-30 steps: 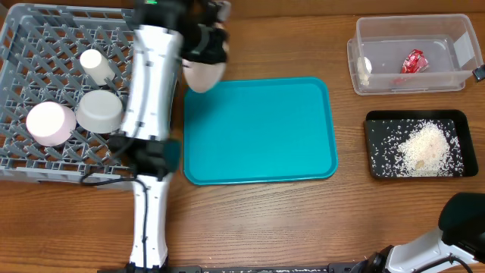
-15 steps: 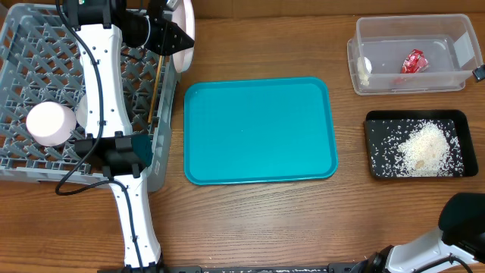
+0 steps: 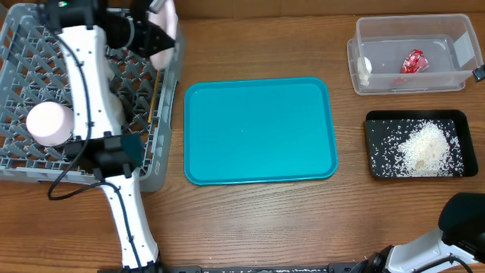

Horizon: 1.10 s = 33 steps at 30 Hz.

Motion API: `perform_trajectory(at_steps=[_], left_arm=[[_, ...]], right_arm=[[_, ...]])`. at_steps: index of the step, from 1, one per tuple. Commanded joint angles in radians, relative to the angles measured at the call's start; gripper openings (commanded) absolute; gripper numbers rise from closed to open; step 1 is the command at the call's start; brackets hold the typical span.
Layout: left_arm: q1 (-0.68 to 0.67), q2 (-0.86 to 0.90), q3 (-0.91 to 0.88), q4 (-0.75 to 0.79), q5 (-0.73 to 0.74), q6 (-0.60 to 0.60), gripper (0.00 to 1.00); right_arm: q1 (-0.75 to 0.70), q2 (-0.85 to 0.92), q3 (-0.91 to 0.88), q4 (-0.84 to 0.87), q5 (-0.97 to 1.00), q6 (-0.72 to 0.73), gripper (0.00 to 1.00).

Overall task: Sort waste into correct bins and load items into the dishwasher
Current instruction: 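Lift the plate with the left gripper and stand it upright in the rack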

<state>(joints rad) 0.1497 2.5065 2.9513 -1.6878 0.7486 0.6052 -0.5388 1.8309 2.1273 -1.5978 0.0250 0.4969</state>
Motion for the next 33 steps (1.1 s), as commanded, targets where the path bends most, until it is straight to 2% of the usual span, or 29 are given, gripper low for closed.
perform_trajectory(at_steps=[1,7,10,13,17,33], left_arm=[[0.031,-0.027,-0.047,-0.002,0.033,0.082,0.04],[0.031,-0.027,-0.185,-0.002,0.103,0.213,0.04],[0.045,-0.030,-0.184,-0.002,0.226,0.249,0.04],[0.070,-0.033,-0.151,-0.002,0.363,0.256,0.04],[0.101,-0.034,-0.110,-0.002,0.443,0.227,0.04],[0.123,-0.034,-0.144,-0.002,0.375,0.127,0.04]], right_arm=[[-0.001,-0.006,0.006,0.003,-0.003,0.005,1.00],[-0.001,-0.006,0.006,0.003,-0.003,0.005,1.00],[-0.001,-0.006,0.006,0.003,-0.003,0.005,1.00],[-0.001,-0.006,0.006,0.003,-0.003,0.005,1.00],[-0.001,-0.006,0.006,0.003,-0.003,0.005,1.00],[-0.001,-0.006,0.006,0.003,-0.003,0.005,1.00]])
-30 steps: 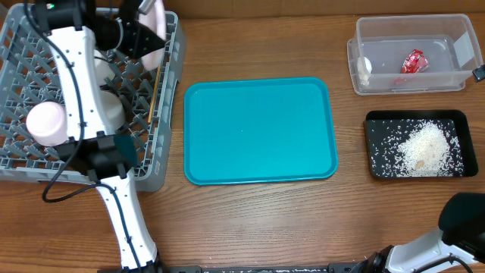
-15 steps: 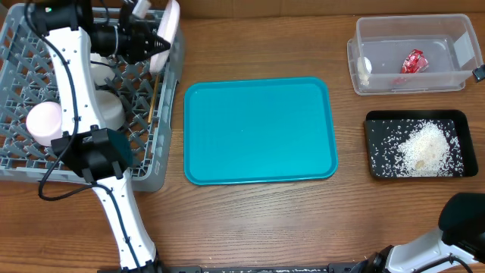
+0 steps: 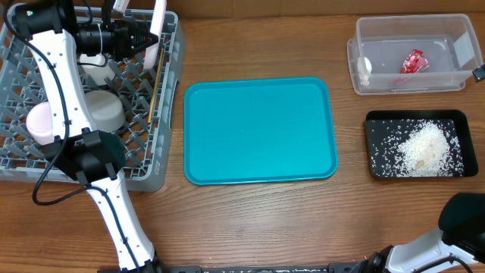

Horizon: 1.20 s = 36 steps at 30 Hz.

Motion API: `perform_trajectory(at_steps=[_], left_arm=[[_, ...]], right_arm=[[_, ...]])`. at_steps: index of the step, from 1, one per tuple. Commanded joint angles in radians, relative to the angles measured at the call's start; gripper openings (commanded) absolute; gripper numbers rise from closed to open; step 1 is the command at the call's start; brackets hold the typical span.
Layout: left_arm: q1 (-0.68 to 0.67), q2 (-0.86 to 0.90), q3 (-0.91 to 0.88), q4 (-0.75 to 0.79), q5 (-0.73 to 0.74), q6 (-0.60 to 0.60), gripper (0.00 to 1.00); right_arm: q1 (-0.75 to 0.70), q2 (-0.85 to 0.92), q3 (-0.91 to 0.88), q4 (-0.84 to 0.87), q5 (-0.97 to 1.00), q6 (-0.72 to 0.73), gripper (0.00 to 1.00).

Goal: Sort waste into correct bins and load items into the dishwasher

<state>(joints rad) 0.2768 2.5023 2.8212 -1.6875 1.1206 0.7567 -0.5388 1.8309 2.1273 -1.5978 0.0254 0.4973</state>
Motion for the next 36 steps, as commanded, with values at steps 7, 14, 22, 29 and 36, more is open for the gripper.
perform_trajectory(at_steps=[7,14,22,29,36], left_arm=[[-0.002,-0.030,-0.091,-0.002,0.034,-0.032,0.04],[-0.002,-0.030,-0.214,0.024,0.123,-0.027,0.04],[0.006,-0.030,-0.243,0.040,0.068,-0.054,0.91],[0.091,-0.031,-0.125,0.032,0.021,-0.297,1.00],[0.185,-0.168,0.053,-0.003,0.027,-0.480,1.00]], right_arm=[[-0.001,-0.006,0.006,0.003,-0.003,0.005,1.00],[-0.001,-0.006,0.006,0.003,-0.003,0.005,1.00],[-0.001,-0.006,0.006,0.003,-0.003,0.005,1.00],[-0.001,-0.006,0.006,0.003,-0.004,0.005,1.00],[-0.001,-0.006,0.006,0.003,-0.003,0.005,1.00]])
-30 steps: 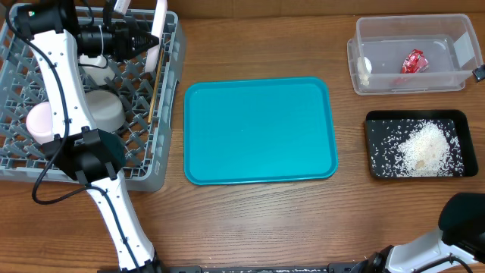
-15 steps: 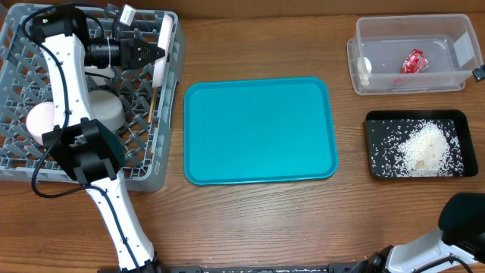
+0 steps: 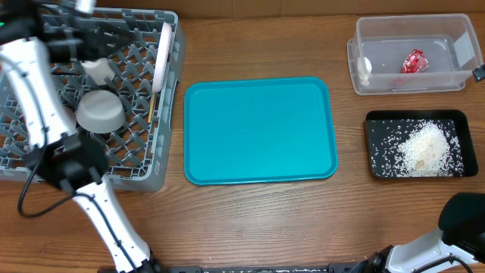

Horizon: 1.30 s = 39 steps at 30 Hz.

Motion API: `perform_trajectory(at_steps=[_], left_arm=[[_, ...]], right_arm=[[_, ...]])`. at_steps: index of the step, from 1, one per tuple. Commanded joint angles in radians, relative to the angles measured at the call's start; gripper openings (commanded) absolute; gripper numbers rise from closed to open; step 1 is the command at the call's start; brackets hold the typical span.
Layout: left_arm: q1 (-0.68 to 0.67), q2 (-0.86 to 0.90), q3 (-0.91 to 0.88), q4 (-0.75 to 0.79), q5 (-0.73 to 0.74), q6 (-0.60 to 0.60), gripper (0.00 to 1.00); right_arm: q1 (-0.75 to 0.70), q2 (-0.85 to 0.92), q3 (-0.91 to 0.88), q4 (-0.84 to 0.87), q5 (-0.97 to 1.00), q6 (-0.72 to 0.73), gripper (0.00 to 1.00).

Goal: Sort waste into correct bins and load items into the dishwasher

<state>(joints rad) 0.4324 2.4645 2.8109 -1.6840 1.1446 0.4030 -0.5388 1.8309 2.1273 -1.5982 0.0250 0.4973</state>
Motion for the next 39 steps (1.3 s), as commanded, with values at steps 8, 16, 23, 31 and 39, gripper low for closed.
perform_trajectory(at_steps=[8,16,23,31,39], left_arm=[[0.023,-0.472,0.058,-0.006,-0.264,-0.357,1.00],[-0.101,-0.830,-0.040,-0.006,-0.341,-0.426,1.00],[-0.264,-1.151,-0.373,-0.006,-0.423,-0.464,1.00],[-0.302,-1.548,-0.797,-0.006,-0.537,-0.510,1.00],[-0.302,-1.774,-0.941,-0.006,-0.555,-0.507,1.00]], right_arm=[[-0.001,-0.006,0.006,0.003,-0.003,0.005,0.99],[-0.001,-0.006,0.006,0.003,-0.003,0.005,1.00],[-0.001,-0.006,0.006,0.003,-0.003,0.005,1.00],[-0.001,-0.006,0.006,0.003,-0.003,0.005,1.00],[-0.001,-0.006,0.006,0.003,-0.003,0.005,1.00]])
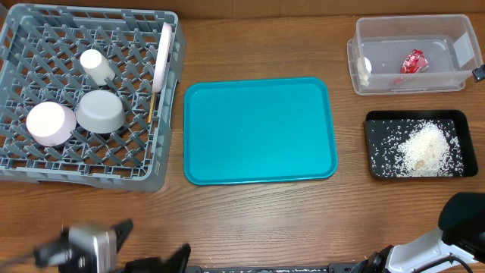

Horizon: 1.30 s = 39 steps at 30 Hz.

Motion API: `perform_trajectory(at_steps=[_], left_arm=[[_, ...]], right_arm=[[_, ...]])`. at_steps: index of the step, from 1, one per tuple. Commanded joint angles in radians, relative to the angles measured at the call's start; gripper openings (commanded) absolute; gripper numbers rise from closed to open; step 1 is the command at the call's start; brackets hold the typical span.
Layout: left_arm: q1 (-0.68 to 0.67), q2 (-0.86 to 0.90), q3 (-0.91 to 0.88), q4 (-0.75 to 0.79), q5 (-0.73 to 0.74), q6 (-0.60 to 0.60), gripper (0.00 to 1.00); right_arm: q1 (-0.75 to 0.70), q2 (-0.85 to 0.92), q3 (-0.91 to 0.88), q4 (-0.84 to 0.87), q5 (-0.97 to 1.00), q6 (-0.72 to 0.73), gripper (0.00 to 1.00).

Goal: Sort waste into correct bins and load items into the dishwasher

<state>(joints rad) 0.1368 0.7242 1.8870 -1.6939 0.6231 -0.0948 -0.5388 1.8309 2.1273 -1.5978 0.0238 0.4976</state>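
The grey dish rack (23, 163) at the left holds a pink plate (164, 47) standing on edge along its right side. In it too are a white cup (96, 65), a grey bowl (101, 111) and a pink cup (50, 123). The teal tray (260, 130) in the middle is bare. My left arm (91, 246) is a blur at the table's front left edge, well clear of the rack, and its fingers cannot be made out. Only part of my right arm (458, 224) shows at the bottom right; its gripper is out of view.
A clear bin (447, 38) at the back right holds a red wrapper (414, 61) and a white scrap (364, 68). In front of it a black tray (379, 125) holds white rice (420, 148). A thin wooden stick (155, 95) lies in the rack beside the plate.
My left arm was over the rack's far left part; it is now down at the table's front edge, and the whole rack shows. The dishes have not moved.
My left gripper was first at the rack's far right corner with the pink plate. Then the plate stood on edge in the rack with the gripper beside it. After that the arm was over the rack's left side, apart from the plate, and now it is off the rack.
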Motion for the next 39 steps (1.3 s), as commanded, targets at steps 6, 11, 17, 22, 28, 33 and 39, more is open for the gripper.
perform_trajectory(at_steps=[6,11,17,22,28,33,39], left_arm=[[-0.006,-0.090,-0.018,0.004,-0.055,0.003,1.00],[-0.006,-0.095,-0.046,0.004,-0.019,0.180,1.00],[0.002,-0.116,-0.230,0.011,0.027,0.446,1.00],[0.002,-0.238,-0.493,0.151,0.034,0.616,1.00],[0.000,-0.457,-0.891,0.544,0.061,0.552,1.00],[0.000,-0.595,-1.186,0.917,0.056,0.341,1.00],[0.000,-0.700,-1.472,1.249,0.018,0.179,1.00]], right_arm=[[-0.001,-0.006,0.006,0.003,-0.002,0.004,1.00],[-0.001,-0.006,0.006,0.003,-0.002,0.004,1.00],[-0.001,-0.006,0.006,0.003,-0.002,0.004,1.00],[-0.001,-0.006,0.006,0.003,-0.002,0.004,1.00],[-0.001,-0.006,0.006,0.003,-0.002,0.004,1.00],[-0.001,-0.006,0.006,0.003,-0.002,0.004,1.00],[-0.001,-0.006,0.006,0.003,-0.002,0.004,1.00]])
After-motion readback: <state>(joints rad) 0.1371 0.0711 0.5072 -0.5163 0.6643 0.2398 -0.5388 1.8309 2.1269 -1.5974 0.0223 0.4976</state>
